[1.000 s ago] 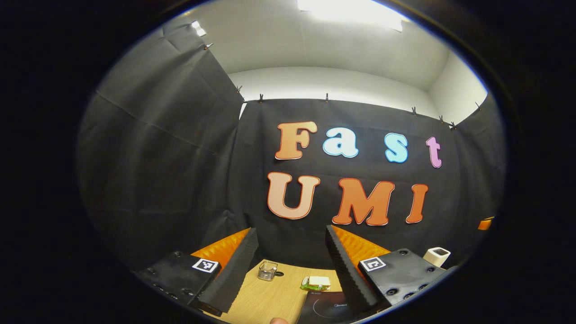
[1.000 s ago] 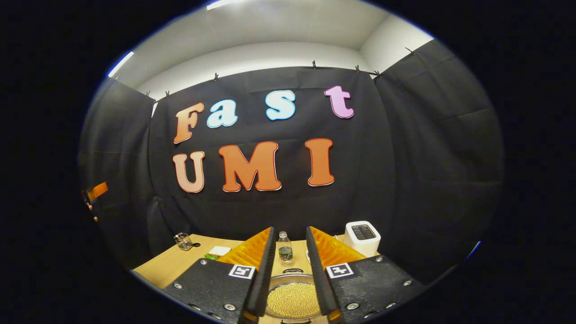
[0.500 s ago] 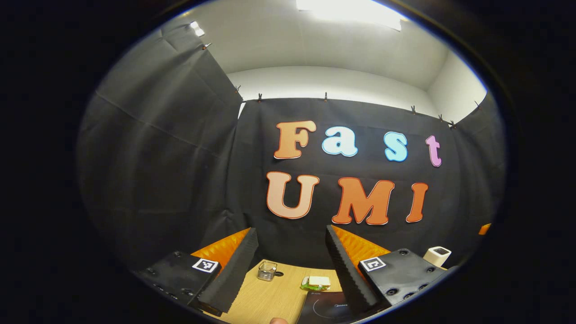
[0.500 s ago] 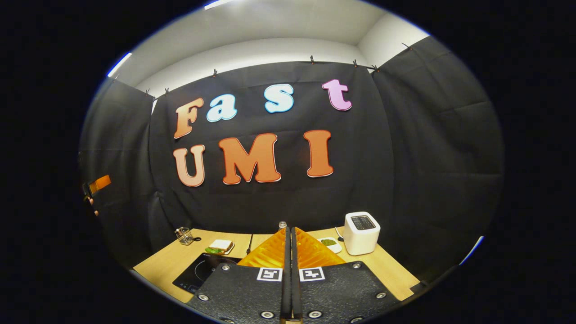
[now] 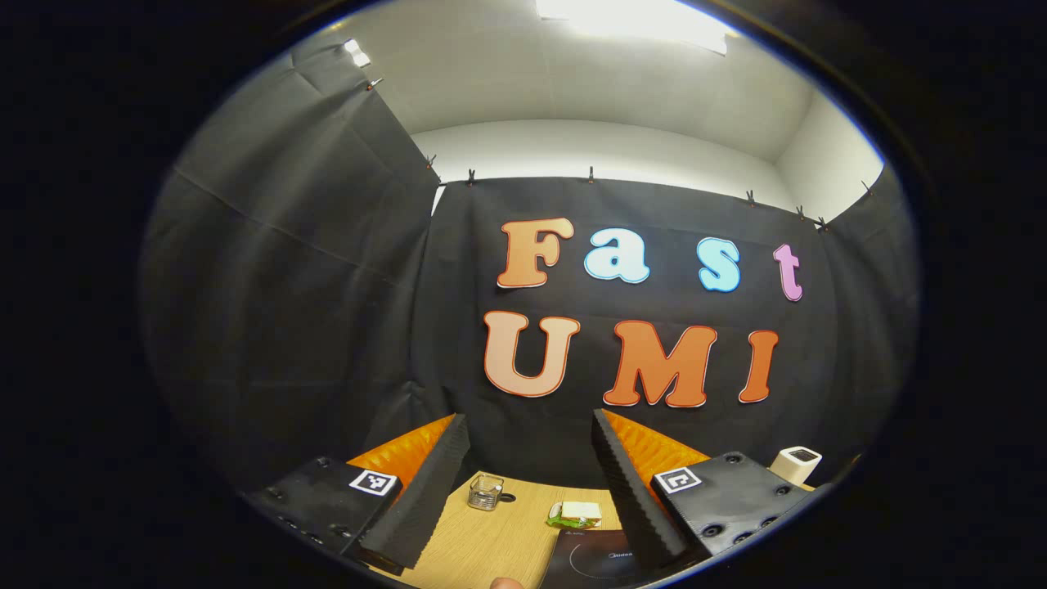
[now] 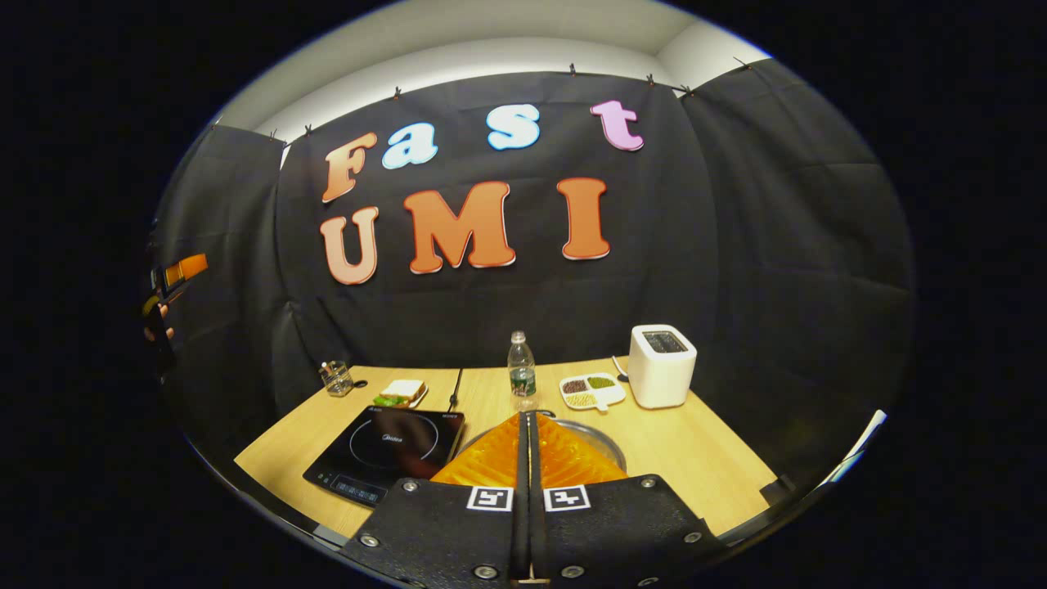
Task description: First push the handle of the pot to place it horizontally, then grasp the pot with both hands and set it on the induction cooktop.
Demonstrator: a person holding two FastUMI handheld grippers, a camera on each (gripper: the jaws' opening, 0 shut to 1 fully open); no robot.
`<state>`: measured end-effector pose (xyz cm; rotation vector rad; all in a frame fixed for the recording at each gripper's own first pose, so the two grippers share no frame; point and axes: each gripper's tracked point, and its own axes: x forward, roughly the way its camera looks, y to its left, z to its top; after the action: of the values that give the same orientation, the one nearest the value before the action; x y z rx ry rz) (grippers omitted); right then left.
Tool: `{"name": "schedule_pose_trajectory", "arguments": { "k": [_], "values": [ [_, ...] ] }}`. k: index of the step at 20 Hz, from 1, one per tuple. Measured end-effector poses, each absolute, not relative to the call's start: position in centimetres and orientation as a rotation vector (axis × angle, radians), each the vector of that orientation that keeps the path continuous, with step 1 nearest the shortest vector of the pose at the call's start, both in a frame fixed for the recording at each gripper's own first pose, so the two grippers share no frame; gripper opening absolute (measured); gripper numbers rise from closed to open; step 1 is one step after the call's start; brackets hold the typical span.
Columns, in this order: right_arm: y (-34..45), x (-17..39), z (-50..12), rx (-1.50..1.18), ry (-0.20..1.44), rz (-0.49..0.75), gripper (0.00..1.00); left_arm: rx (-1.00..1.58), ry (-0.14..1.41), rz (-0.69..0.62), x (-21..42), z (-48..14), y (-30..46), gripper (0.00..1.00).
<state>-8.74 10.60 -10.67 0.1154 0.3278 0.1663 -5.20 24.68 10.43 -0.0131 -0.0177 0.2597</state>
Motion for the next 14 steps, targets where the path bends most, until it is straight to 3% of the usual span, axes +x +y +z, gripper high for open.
{"name": "schedule_pose_trajectory", "arguments": {
  "k": [14],
  "values": [
    [17.4,-14.8,-27.6,0.100,0.695,0.270,0.00,-0.002,-0.009,0.288,-6.3,9.8,25.8,0.97]
  ]
}}
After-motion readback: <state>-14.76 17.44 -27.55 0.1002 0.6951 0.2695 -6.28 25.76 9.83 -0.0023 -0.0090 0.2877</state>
